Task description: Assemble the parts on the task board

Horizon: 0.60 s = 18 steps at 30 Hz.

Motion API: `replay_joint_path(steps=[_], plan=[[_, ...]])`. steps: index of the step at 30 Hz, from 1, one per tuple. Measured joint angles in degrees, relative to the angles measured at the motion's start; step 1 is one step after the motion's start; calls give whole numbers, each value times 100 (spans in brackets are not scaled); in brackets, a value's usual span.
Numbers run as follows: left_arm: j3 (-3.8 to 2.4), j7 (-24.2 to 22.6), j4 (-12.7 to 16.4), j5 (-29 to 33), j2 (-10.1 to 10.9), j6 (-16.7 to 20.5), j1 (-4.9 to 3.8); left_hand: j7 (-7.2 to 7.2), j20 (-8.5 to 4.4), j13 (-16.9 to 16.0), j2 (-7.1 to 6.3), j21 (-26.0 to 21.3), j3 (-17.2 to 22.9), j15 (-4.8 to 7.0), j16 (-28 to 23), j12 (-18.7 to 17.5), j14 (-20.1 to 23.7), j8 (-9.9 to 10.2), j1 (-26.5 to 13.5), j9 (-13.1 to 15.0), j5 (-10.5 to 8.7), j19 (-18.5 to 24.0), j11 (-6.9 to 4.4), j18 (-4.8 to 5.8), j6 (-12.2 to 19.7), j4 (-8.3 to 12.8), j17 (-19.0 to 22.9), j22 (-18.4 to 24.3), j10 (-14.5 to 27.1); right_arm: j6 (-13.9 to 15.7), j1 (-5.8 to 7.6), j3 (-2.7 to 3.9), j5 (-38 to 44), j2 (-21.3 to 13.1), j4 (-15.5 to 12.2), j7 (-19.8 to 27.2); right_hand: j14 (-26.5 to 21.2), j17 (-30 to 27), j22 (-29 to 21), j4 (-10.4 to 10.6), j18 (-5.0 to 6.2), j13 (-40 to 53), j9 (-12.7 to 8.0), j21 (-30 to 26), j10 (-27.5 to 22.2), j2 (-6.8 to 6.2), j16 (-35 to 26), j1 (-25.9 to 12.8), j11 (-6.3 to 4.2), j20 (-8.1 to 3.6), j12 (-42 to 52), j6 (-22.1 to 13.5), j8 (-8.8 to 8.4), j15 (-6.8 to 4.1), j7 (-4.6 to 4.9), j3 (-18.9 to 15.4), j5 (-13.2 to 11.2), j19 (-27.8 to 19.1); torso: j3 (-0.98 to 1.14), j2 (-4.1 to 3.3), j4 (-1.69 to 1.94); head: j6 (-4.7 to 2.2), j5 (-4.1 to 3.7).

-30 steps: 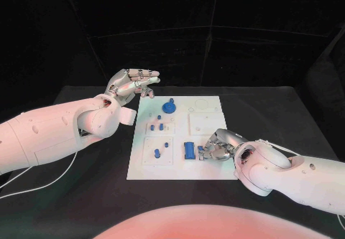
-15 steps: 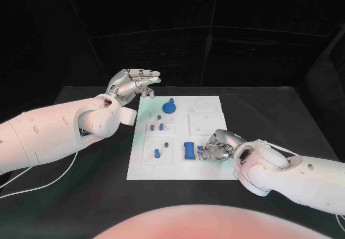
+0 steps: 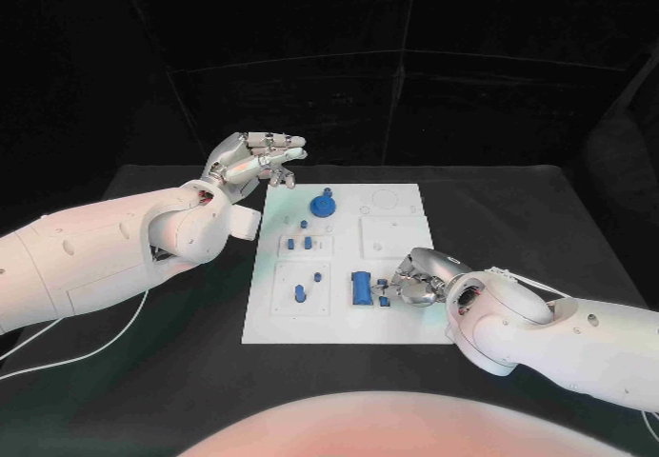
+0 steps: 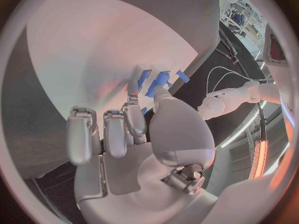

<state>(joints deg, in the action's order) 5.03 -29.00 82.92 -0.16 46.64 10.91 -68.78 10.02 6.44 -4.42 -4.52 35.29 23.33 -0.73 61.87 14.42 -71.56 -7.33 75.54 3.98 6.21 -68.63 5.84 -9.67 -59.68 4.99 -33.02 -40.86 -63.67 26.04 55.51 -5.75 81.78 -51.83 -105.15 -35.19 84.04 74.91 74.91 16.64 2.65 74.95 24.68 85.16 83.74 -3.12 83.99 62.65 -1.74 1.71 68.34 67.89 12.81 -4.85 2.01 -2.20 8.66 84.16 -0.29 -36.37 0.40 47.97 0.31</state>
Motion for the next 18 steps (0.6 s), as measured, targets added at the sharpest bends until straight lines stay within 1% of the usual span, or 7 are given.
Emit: replay_joint_path(steps=[3,8,11,13,14,16,18], plan=[[0,1,0,0,0,-1,0,0,0,0,0,0,0,0,0,0,0,0,0,0,0,0,0,0,0,0,0,0,0,10,0,0,25,-16,-5,0,0,0,0,5,0,0,37,0,0,14,0,-69,0,0,0,-20,24,0,20,-115,-145,0,0,0,0,-4,0],[0,3,1,0,2,-4,0,0,0,0,0,0,0,0,0,0,0,0,0,0,0,0,0,0,0,0,0,0,0,30,0,0,61,-72,-46,0,0,0,0,-30,0,0,73,0,0,38,0,-40,0,0,0,-38,28,0,3,-187,-145,0,0,0,0,-8,-4],[0,4,2,0,3,-4,0,0,0,2,0,0,-9,0,0,0,0,0,0,0,0,0,-12,0,0,-9,1,0,12,42,0,1,72,-113,-82,7,0,0,0,-51,0,0,108,0,0,43,0,153,0,0,0,-83,29,0,24,-254,-21,0,1,0,0,-14,-6],[0,4,2,0,5,-5,0,0,0,6,0,0,-17,0,0,0,0,0,0,0,0,0,-21,0,0,-17,6,-1,21,57,0,1,73,-161,-116,29,0,0,0,-157,0,0,121,0,-1,25,0,435,0,0,-4,-184,25,0,49,-293,103,0,1,1,-1,-20,-7],[0,5,2,0,8,-5,0,0,0,6,0,0,-17,0,0,0,0,0,0,0,0,0,-21,0,0,-17,6,-1,21,72,-1,1,68,-201,-137,56,0,0,0,-214,0,1,121,-23,-2,15,-18,565,2,1,-36,-246,-12,1,72,-300,144,0,1,1,0,-23,-7],[0,5,2,0,12,-6,0,0,0,6,0,0,-17,0,0,0,0,0,0,0,0,0,-21,0,0,-17,6,-1,21,111,-1,1,33,-263,-159,133,-1,0,0,-275,0,-15,96,-116,-70,-1,-101,751,70,5,-159,-444,-142,2,146,-347,200,-27,1,3,-1,-34,-7],[1,5,1,0,18,-6,0,0,0,6,0,0,-17,0,0,0,0,0,0,0,0,0,-21,0,0,-17,10,1,21,187,-1,1,-99,-336,-170,337,-8,-2,0,-310,0,-159,18,-265,-180,20,-222,886,180,66,-391,-708,-314,82,254,-383,238,-195,0,7,-1,-49,-7]])
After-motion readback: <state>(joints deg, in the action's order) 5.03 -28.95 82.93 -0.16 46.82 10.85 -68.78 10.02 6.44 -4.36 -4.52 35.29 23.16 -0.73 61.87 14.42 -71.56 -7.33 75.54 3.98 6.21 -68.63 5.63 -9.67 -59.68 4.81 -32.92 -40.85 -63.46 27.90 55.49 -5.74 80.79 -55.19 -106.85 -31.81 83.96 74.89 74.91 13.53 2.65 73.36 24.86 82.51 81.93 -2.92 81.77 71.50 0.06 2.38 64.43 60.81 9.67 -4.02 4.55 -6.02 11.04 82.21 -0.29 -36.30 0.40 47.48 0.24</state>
